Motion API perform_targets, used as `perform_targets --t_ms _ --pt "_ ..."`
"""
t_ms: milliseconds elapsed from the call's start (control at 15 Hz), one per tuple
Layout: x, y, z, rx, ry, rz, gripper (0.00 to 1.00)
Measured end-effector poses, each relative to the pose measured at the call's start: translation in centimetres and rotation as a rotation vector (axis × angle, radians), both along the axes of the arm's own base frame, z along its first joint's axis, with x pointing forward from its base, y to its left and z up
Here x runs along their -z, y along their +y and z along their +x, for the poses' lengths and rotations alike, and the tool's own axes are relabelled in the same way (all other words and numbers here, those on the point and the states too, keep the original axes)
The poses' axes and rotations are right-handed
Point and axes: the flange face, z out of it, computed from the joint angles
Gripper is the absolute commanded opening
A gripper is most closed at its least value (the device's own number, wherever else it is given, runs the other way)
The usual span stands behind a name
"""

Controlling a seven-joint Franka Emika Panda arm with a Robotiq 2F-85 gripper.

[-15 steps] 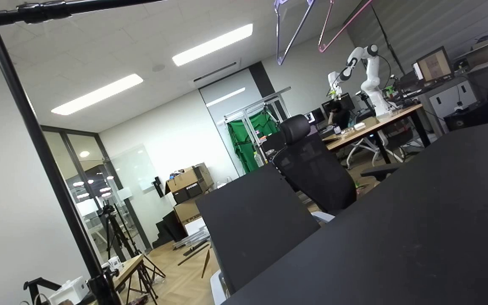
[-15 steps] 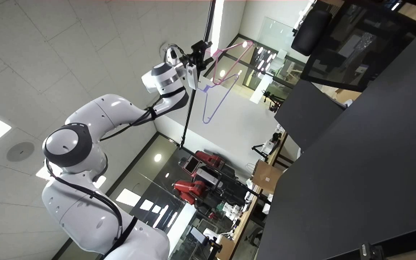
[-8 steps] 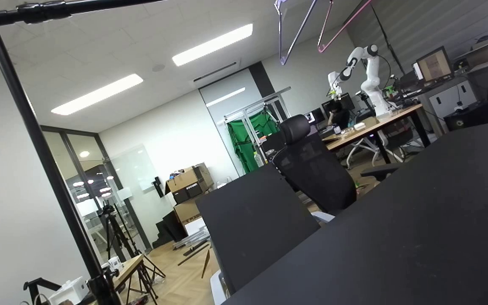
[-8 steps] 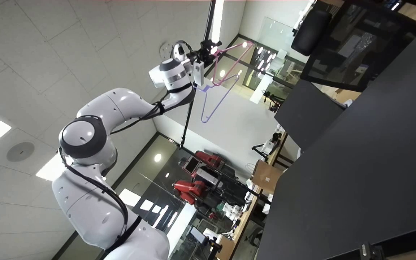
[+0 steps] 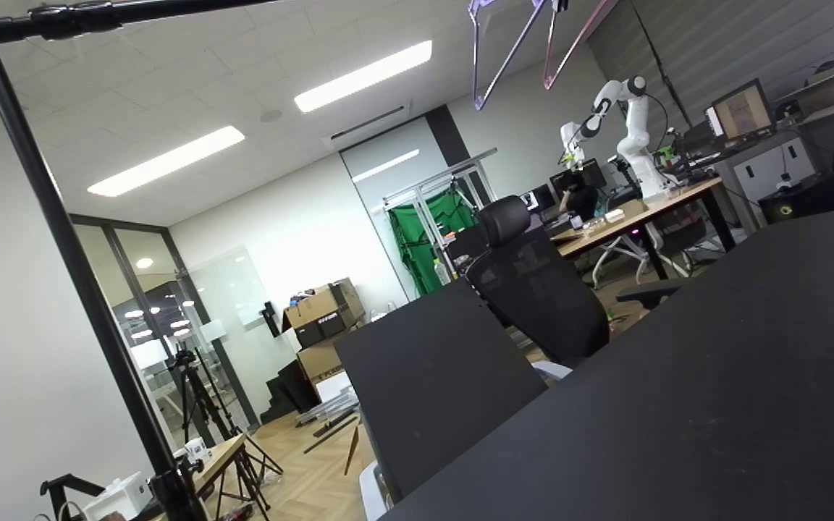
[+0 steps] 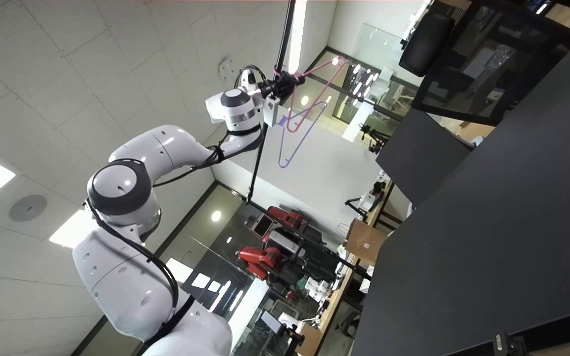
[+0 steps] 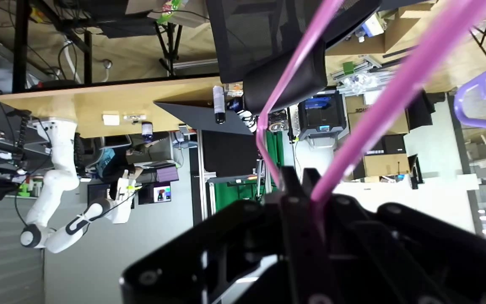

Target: Take the pink hanger and put it on the table

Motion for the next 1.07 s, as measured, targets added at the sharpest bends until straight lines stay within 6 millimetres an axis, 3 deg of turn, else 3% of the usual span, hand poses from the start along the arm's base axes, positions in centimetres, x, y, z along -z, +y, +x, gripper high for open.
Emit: perform_targets --t_ms 600,1067 --pt "-2.1 2.0 -3.1 0.008 -0.01 -0.022 0.01" --pt "1.2 3.9 -7.5 0.013 0.07 0.003 0.01"
